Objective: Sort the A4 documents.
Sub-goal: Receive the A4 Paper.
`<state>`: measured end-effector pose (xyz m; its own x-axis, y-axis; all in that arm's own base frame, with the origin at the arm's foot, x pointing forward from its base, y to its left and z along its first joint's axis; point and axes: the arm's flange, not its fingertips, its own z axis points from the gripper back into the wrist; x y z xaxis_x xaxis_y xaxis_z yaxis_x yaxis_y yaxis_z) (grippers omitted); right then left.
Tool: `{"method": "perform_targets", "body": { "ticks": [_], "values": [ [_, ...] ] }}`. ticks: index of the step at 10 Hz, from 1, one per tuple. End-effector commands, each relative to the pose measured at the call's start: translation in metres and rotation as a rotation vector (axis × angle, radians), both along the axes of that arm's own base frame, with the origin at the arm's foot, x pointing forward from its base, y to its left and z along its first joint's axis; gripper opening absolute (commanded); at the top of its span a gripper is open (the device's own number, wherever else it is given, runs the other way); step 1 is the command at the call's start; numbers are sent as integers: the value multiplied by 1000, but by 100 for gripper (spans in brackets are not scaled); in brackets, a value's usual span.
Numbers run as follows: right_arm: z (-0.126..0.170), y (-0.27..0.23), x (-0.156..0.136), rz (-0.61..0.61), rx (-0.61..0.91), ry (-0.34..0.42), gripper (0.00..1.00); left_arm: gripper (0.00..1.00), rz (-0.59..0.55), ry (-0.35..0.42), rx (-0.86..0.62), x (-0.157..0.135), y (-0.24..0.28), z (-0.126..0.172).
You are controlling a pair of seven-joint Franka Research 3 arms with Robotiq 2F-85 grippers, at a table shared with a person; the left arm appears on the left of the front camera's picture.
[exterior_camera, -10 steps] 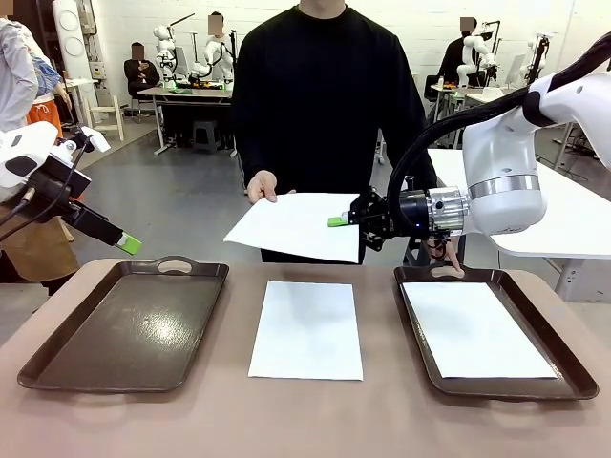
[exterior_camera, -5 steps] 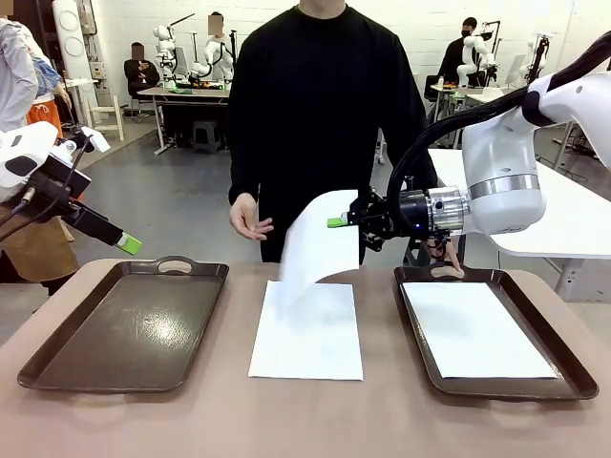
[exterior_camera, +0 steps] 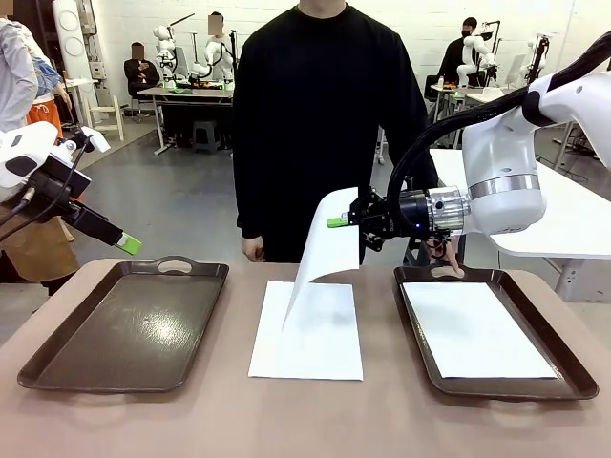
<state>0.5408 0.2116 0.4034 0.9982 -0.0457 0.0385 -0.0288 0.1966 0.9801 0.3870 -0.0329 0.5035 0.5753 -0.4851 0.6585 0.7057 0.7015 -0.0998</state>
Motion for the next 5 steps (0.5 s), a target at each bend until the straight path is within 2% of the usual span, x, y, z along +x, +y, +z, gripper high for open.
{"method": "perform_targets", "body": {
  "ticks": [1, 5],
  "values": [
    [0, 0, 0, -9, 4, 0, 0, 100, -15, -9, -12, 1, 3, -2],
    [0, 0, 0, -9, 4, 0, 0, 100, -15, -9, -12, 1, 3, -2]
  ]
}}
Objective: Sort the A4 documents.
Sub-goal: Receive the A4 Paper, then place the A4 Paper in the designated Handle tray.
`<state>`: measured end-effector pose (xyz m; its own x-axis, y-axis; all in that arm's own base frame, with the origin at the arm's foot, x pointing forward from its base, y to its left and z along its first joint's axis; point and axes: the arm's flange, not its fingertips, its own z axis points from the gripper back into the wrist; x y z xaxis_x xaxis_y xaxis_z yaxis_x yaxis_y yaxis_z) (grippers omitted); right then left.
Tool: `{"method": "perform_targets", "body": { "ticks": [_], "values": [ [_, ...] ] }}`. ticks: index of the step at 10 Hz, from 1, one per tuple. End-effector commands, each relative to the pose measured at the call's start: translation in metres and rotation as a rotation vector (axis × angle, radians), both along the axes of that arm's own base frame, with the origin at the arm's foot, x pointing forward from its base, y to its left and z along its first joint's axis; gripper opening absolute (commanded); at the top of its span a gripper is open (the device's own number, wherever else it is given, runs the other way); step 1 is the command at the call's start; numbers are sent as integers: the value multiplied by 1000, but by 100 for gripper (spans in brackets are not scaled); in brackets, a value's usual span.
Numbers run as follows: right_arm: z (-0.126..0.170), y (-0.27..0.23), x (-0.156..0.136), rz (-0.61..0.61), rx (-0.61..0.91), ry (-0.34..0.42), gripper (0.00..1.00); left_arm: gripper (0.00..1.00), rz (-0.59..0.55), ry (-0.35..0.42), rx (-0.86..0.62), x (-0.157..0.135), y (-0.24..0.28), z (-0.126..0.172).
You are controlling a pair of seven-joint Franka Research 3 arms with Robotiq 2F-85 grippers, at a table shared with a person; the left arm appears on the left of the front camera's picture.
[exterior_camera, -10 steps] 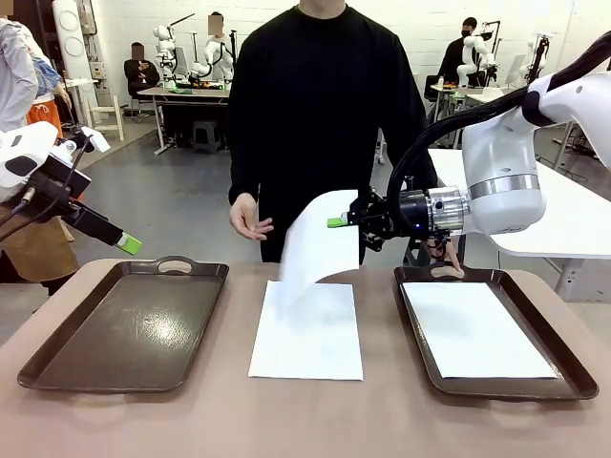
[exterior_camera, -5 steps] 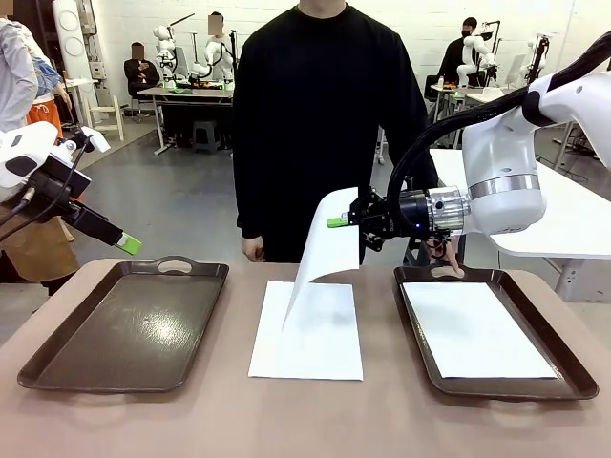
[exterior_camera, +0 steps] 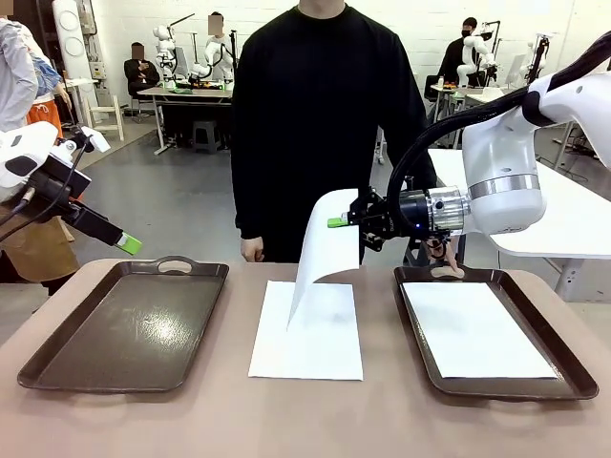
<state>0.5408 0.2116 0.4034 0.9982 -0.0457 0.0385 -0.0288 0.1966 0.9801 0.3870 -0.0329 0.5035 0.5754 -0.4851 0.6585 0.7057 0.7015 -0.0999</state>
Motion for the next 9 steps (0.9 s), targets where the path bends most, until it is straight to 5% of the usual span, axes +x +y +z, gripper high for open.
{"method": "perform_targets", "body": {
  "ticks": [1, 9],
  "values": [
    [0, 0, 0, -9, 4, 0, 0, 100, -15, -9, -12, 1, 3, -2],
    [0, 0, 0, -9, 4, 0, 0, 100, -15, -9, -12, 1, 3, -2]
  ]
}}
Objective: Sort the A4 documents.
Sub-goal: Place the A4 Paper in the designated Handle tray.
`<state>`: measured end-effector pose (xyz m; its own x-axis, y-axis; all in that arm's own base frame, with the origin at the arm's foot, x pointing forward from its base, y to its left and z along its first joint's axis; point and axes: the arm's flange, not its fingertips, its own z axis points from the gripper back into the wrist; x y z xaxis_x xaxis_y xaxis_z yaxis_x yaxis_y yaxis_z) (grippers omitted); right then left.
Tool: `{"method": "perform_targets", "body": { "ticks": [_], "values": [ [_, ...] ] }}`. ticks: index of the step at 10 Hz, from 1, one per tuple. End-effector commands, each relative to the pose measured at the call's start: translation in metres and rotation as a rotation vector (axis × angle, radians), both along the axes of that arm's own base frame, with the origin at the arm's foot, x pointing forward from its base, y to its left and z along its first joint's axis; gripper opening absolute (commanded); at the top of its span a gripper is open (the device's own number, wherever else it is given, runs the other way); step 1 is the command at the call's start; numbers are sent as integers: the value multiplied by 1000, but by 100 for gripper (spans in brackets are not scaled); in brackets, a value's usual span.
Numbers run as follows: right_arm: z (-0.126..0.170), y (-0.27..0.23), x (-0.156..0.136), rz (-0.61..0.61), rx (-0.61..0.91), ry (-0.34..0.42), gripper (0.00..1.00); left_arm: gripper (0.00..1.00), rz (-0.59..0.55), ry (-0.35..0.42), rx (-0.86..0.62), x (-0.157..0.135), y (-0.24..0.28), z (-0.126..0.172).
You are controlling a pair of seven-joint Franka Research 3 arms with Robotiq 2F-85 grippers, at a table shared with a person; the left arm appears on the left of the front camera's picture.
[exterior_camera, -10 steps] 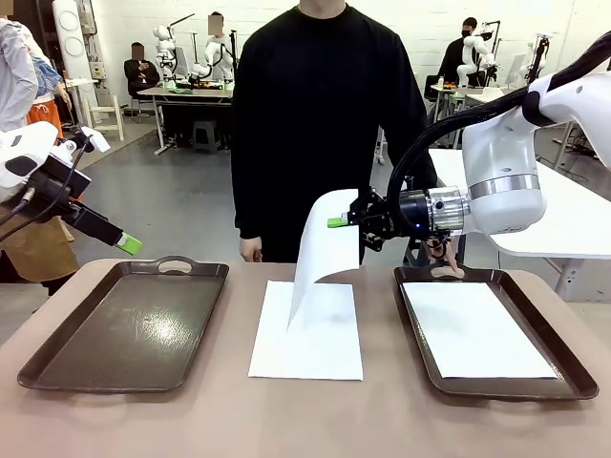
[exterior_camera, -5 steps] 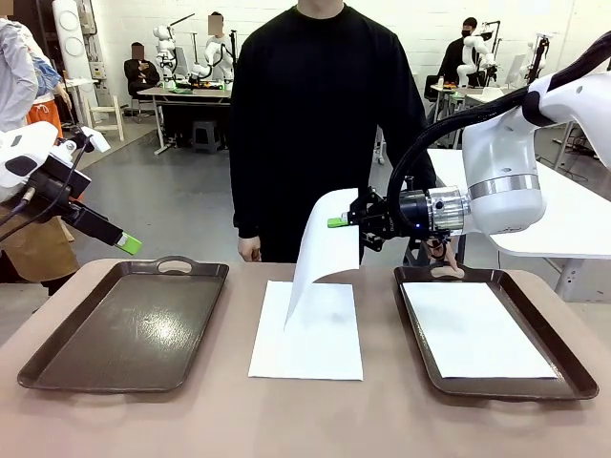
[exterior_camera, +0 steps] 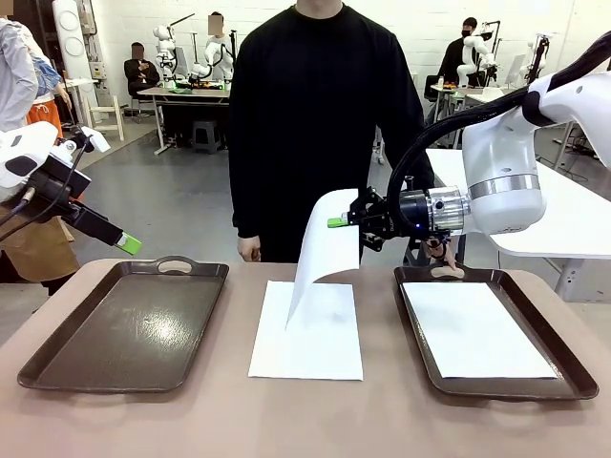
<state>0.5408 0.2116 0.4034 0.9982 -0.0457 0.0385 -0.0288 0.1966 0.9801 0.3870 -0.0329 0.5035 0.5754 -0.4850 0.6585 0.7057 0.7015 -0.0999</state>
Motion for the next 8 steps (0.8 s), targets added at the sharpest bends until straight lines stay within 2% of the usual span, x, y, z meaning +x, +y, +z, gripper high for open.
{"method": "perform_targets", "body": {
  "ticks": [1, 7, 8],
  "values": [
    [0, 0, 0, -9, 4, 0, 0, 100, -15, -9, -12, 1, 3, -2],
    [0, 0, 0, 0, 0, 0, 1, 100, -15, -9, -12, 1, 3, -2],
    [18, -28, -14, 89, 64, -31, 1, 100, -15, -9, -12, 1, 3, -2]
  ]
}}
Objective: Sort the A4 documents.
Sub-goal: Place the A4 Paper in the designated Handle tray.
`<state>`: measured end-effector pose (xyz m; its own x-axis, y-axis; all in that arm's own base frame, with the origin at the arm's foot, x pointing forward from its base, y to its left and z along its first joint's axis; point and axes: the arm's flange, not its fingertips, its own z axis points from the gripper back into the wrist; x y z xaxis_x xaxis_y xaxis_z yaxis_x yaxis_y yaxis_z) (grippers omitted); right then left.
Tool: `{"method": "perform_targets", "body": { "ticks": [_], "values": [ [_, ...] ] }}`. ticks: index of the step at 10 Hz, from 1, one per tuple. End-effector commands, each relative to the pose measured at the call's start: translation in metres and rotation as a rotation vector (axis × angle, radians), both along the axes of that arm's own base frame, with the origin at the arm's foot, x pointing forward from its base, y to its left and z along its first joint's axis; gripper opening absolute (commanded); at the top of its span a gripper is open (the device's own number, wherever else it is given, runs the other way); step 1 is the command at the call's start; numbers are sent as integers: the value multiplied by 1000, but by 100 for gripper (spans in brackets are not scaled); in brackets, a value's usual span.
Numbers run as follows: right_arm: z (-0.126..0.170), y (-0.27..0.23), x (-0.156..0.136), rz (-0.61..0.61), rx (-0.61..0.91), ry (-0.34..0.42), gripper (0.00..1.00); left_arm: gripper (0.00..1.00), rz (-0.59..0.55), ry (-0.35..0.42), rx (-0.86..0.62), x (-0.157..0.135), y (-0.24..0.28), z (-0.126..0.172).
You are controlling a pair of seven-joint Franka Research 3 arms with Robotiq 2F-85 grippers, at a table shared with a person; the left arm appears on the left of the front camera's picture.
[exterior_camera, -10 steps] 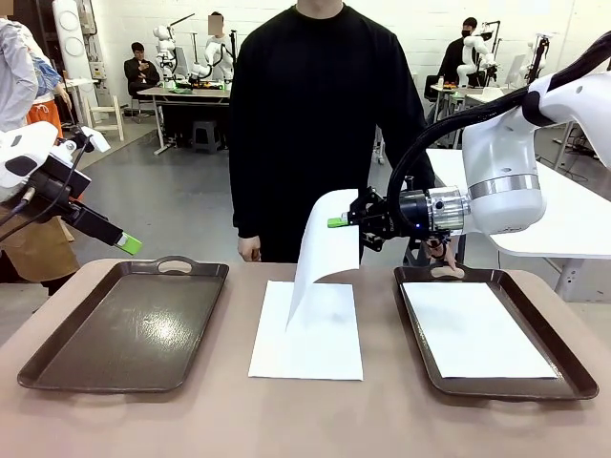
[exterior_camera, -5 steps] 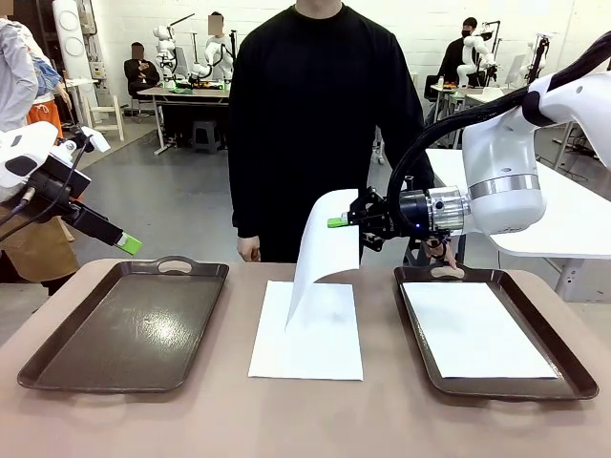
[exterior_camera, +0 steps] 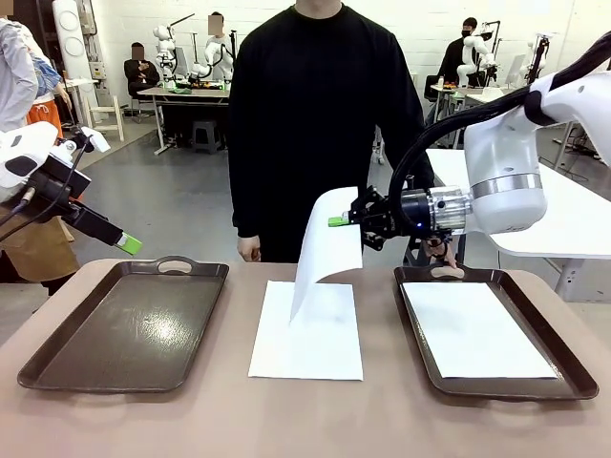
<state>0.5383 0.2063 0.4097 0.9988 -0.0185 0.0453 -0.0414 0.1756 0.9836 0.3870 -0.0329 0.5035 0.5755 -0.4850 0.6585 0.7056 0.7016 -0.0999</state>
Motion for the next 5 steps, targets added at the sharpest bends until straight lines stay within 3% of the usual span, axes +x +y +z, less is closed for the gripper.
{"method": "perform_targets", "body": {
  "ticks": [1, 3, 5],
  "values": [
    [27, -49, -19, 104, 16, -102, 1, 100, -15, -9, -12, 1, 3, -2],
    [54, -101, -22, 152, -24, -174, 1, 100, -15, -9, -12, 1, 3, -2],
    [60, -142, -15, 159, -73, -167, 1, 100, -15, -9, -12, 1, 3, -2]
  ]
}}
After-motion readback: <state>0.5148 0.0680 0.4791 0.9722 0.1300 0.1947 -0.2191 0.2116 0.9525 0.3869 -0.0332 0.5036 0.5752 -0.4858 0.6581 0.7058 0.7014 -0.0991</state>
